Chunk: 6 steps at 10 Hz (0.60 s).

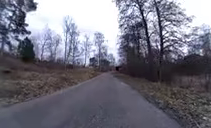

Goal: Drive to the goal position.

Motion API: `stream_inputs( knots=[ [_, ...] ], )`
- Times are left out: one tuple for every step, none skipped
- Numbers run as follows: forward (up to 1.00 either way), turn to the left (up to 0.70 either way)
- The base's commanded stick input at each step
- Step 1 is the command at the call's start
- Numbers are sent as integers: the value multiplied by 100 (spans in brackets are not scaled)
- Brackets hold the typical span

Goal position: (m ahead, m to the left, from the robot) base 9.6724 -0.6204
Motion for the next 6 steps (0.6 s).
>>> stream_inputs(
  knots=[
    [50,0],
    [50,0],
    [50,0],
    [50,0],
    [50,0],
    [50,0]
  ],
)
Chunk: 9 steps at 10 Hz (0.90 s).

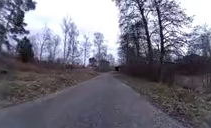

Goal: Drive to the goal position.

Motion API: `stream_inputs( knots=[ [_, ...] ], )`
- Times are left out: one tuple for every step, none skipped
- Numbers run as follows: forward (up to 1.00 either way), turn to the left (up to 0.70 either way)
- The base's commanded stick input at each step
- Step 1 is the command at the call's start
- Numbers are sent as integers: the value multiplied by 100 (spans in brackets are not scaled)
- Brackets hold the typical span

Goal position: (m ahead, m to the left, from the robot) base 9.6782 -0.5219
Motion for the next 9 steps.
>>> stream_inputs(
  knots=[
    [50,0],
    [50,0],
    [50,0],
    [50,0],
    [50,0],
    [50,0],
    [50,0],
    [50,0],
    [50,0]
  ],
)
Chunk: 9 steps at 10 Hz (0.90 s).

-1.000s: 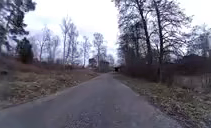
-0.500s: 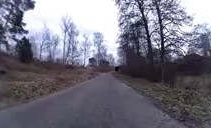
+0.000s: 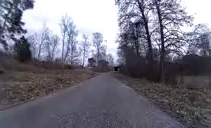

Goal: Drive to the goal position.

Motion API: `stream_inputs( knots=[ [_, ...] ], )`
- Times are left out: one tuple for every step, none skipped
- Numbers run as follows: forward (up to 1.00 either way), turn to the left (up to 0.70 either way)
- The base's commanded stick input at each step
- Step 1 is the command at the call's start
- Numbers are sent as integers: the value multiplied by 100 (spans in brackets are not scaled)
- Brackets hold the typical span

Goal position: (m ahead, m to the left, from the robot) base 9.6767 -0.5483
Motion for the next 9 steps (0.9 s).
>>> stream_inputs(
  knots=[
    [50,0],
    [50,0],
    [50,0],
    [50,0],
    [50,0],
    [50,0],
    [50,0],
    [50,0],
    [50,0]
  ],
)
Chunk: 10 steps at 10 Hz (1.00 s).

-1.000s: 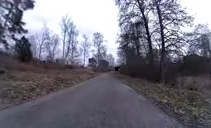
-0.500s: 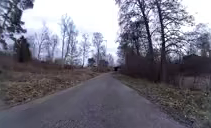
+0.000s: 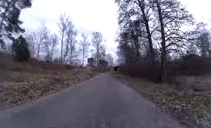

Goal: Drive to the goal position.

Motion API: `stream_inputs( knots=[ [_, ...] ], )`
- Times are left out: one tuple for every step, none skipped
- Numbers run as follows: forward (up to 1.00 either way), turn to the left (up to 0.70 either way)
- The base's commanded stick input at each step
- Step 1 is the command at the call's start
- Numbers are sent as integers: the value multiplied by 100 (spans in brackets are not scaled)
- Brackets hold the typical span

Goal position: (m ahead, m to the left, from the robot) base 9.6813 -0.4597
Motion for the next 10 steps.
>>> stream_inputs(
  knots=[
    [50,0],
    [50,0],
    [50,0],
    [50,0],
    [50,0],
    [50,0],
    [50,0],
    [50,0],
    [50,0],
    [50,0]
  ],
)
